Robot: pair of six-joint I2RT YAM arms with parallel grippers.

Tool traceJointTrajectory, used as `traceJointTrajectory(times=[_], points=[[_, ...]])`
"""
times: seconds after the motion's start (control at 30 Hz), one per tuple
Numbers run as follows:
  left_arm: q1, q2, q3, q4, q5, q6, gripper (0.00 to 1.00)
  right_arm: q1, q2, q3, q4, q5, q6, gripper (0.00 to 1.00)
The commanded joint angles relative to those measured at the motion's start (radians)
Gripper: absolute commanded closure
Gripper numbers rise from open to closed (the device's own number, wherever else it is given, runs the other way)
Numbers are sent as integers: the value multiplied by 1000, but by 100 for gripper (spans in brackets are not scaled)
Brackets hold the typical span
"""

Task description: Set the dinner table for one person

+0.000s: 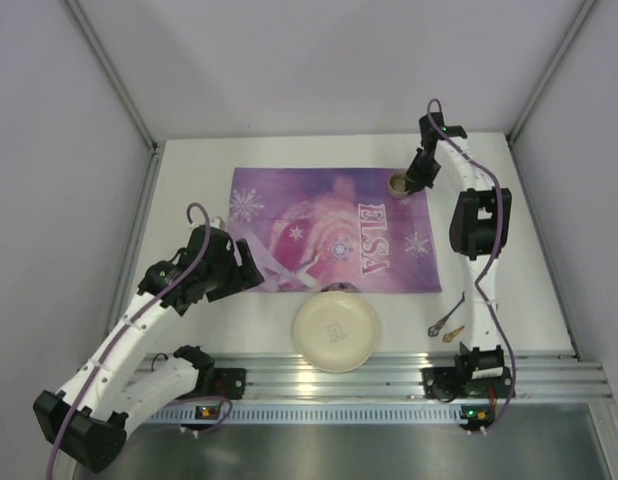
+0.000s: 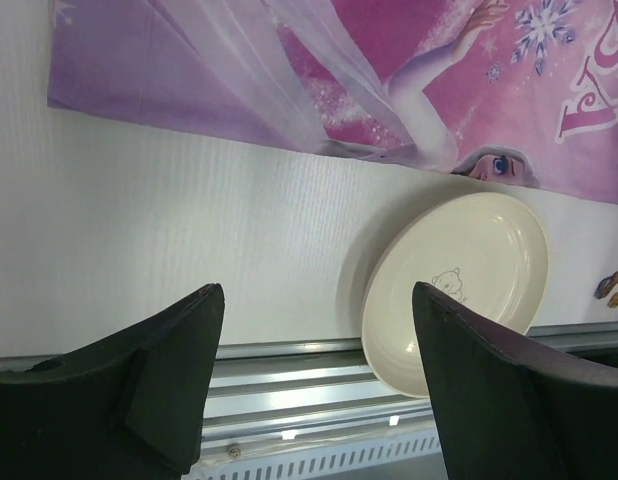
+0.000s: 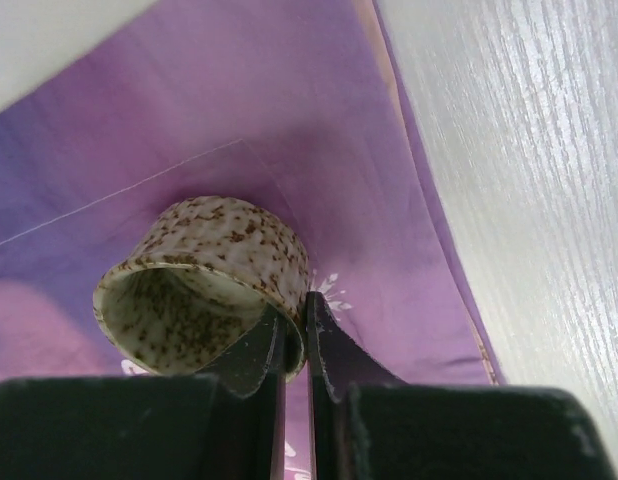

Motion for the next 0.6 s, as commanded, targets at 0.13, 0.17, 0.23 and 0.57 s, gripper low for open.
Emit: traceJointTrajectory(times=[0.13,0.17,0.23,0.57], points=[[-5,-78,-35,-56,-1,-67,19,20,23,32,-15,76,-34,64],[-5,-80,-44,-58,5,-68,19,19,30,38,-13,74,-38,54],[-7,-80,-53,-59,14,-68,20,20,27,46,-8,58,-52,35],[-25,18,-107,71,131,-35,21,22,-267,-29,61,-117,-38,17]])
